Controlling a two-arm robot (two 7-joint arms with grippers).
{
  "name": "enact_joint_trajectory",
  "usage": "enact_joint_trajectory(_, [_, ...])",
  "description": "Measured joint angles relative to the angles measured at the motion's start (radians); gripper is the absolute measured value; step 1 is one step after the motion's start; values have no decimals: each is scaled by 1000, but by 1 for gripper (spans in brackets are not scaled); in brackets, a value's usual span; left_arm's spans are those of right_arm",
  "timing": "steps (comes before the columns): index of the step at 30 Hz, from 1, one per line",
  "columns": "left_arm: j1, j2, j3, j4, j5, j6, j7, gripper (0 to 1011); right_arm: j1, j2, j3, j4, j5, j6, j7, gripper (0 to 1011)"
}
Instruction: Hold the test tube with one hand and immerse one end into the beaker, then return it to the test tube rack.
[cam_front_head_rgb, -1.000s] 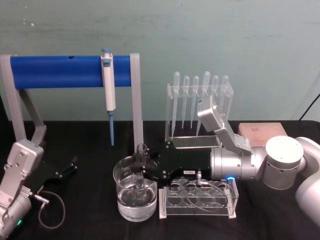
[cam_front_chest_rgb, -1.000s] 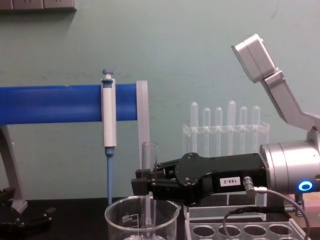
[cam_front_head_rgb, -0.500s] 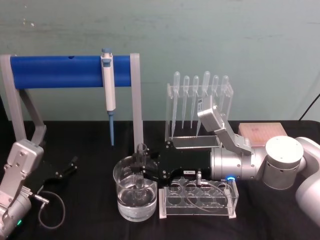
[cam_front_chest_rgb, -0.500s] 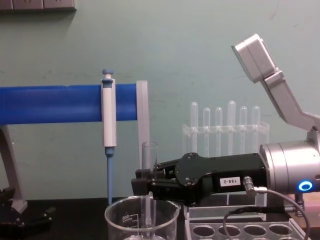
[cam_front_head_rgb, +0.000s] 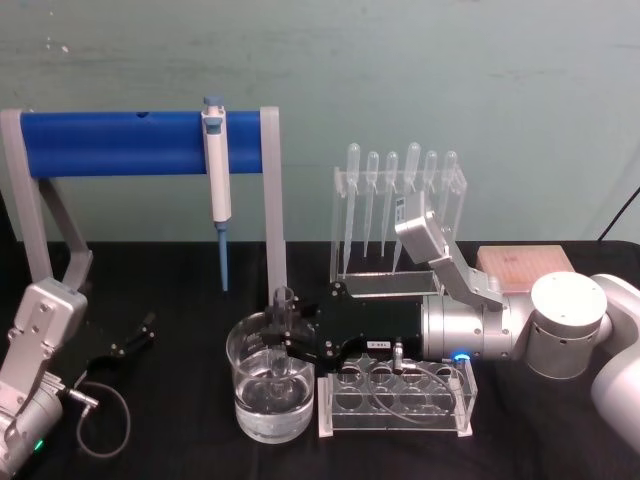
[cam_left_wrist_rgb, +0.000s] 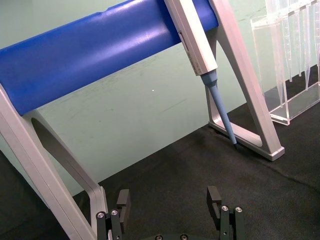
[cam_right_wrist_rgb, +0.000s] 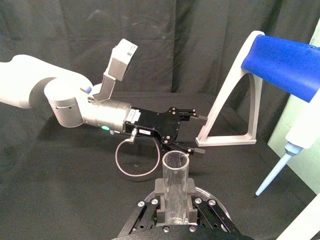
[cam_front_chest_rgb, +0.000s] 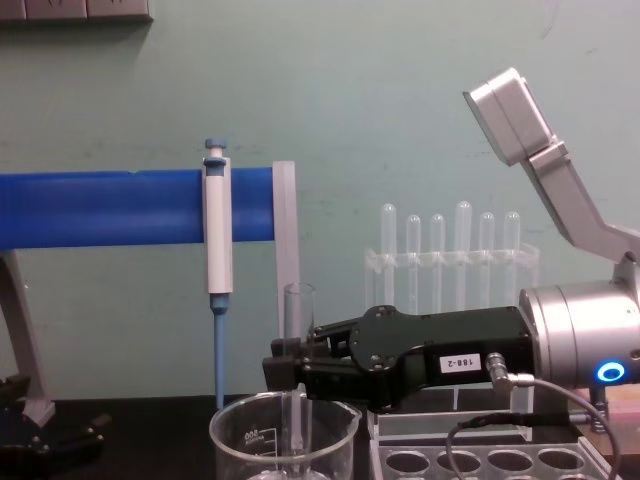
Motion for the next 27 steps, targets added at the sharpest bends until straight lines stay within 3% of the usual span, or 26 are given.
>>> enact_joint_trajectory(27, [0, 0, 0, 0, 0, 0, 0, 1000, 0, 0, 0, 0, 0, 0, 0, 226])
